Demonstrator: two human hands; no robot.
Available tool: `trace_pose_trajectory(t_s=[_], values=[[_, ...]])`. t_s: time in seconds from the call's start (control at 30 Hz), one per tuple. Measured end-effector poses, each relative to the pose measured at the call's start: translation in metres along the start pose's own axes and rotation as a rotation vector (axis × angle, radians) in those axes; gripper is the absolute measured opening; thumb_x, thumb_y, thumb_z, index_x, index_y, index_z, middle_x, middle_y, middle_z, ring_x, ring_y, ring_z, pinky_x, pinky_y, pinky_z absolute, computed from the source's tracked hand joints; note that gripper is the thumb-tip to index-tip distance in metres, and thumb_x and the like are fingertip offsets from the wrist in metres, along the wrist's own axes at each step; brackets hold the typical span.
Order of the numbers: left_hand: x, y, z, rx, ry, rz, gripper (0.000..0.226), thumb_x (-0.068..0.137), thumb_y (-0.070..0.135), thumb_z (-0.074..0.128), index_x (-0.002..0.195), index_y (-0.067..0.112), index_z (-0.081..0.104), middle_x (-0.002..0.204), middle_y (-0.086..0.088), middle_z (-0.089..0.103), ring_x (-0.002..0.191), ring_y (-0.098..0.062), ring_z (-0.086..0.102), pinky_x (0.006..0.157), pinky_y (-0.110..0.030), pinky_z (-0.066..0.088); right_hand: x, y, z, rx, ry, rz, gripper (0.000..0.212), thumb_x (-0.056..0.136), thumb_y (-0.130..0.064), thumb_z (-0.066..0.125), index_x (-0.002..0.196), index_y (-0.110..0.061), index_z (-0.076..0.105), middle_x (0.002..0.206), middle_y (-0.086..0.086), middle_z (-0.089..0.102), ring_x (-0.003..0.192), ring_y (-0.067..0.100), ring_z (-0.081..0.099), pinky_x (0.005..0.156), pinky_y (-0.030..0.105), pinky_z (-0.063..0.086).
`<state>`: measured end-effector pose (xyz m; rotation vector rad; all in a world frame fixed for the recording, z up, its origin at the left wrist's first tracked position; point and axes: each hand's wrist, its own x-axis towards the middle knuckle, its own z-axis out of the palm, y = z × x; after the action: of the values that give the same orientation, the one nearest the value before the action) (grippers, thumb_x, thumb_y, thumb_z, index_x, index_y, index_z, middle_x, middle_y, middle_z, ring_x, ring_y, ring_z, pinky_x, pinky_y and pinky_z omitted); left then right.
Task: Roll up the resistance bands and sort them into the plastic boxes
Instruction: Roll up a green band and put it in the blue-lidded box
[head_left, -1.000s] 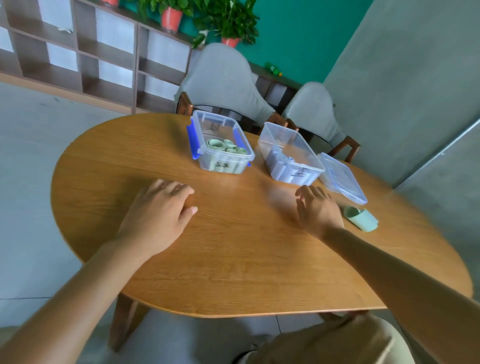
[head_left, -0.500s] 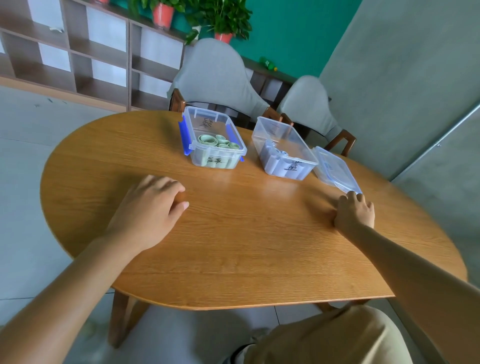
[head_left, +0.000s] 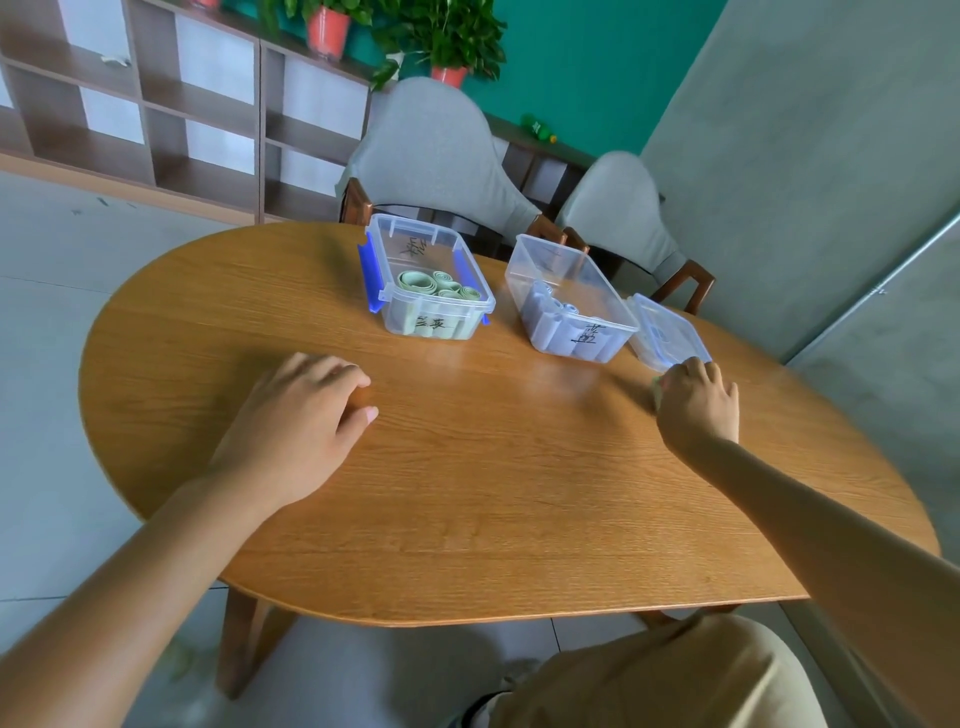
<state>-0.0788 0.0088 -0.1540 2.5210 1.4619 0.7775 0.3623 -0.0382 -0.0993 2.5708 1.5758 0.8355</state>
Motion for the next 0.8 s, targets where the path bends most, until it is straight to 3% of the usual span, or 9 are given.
trace_pose_trajectory(t_s=[0.13,0.3,0.37,0.5,0.6,0.67,0.8], values=[[0.000,0.001,-0.001,0.002,-0.001,0.000,0.035,0.096,0.043,0.056,0.122,0.022,0.065,0.130,0.007,0.062,0.120,-0.023,0.051,0.096,-0.044,0.046,-0.005,-0.028,-0.021,0.275,0.055,-0.056,0.014,0.094,-0.012,0.057,0.106,-0.011,0.064,0.111,0.006,0.062,0.101,0.021,0.051,0.089,0.038,0.046],[0.002,0.001,0.000,-0.005,0.008,-0.002,0.034,0.096,0.043,0.056,0.121,0.023,0.065,0.129,0.007,0.062,0.120,-0.023,0.051,0.095,-0.044,0.047,-0.019,-0.073,-0.059,0.609,0.065,-0.114,0.017,0.101,-0.026,0.051,0.103,-0.016,0.064,0.115,0.001,0.061,0.108,0.017,0.051,0.091,0.037,0.049],[0.002,0.001,0.001,-0.006,0.003,-0.009,0.033,0.096,0.043,0.056,0.121,0.024,0.065,0.129,0.008,0.062,0.120,-0.022,0.051,0.096,-0.043,0.047,-0.027,-0.091,-0.074,0.713,0.062,-0.137,0.012,0.099,-0.022,0.054,0.104,-0.018,0.065,0.113,-0.002,0.062,0.108,0.015,0.054,0.090,0.032,0.050],[0.003,0.001,0.001,-0.089,0.069,0.011,0.022,0.096,0.038,0.056,0.103,0.024,0.072,0.115,0.010,0.069,0.107,-0.019,0.056,0.087,-0.039,0.049,-0.043,-0.124,-0.104,1.004,-0.067,-0.119,0.011,0.099,-0.019,0.056,0.103,-0.024,0.065,0.108,-0.009,0.066,0.099,0.008,0.060,0.084,0.021,0.047],[0.003,0.010,-0.004,-0.358,0.127,-0.071,0.026,0.098,0.038,0.054,0.093,0.024,0.076,0.102,0.016,0.072,0.090,-0.006,0.064,0.078,-0.033,0.052,-0.057,-0.147,-0.123,1.207,-0.164,-0.121,0.011,0.099,-0.019,0.058,0.101,-0.025,0.066,0.099,-0.017,0.067,0.091,-0.003,0.061,0.076,0.007,0.044],[0.003,0.021,-0.006,-0.601,0.085,-0.156,0.034,0.101,0.041,0.052,0.088,0.023,0.078,0.093,0.019,0.075,0.085,0.002,0.068,0.080,-0.032,0.055,-0.065,-0.159,-0.132,1.282,-0.197,-0.142,0.010,0.098,-0.016,0.059,0.100,-0.022,0.067,0.096,-0.016,0.067,0.089,-0.007,0.060,0.075,0.005,0.042],[0.005,0.046,-0.014,-1.287,-0.130,-0.395,0.052,0.105,0.043,0.041,0.095,0.007,0.077,0.094,-0.004,0.079,0.093,-0.019,0.073,0.087,-0.034,0.056,-0.077,-0.179,-0.143,1.336,-0.251,-0.230,0.011,0.098,-0.015,0.058,0.099,-0.022,0.066,0.097,-0.014,0.066,0.093,-0.001,0.059,0.080,0.008,0.040]])
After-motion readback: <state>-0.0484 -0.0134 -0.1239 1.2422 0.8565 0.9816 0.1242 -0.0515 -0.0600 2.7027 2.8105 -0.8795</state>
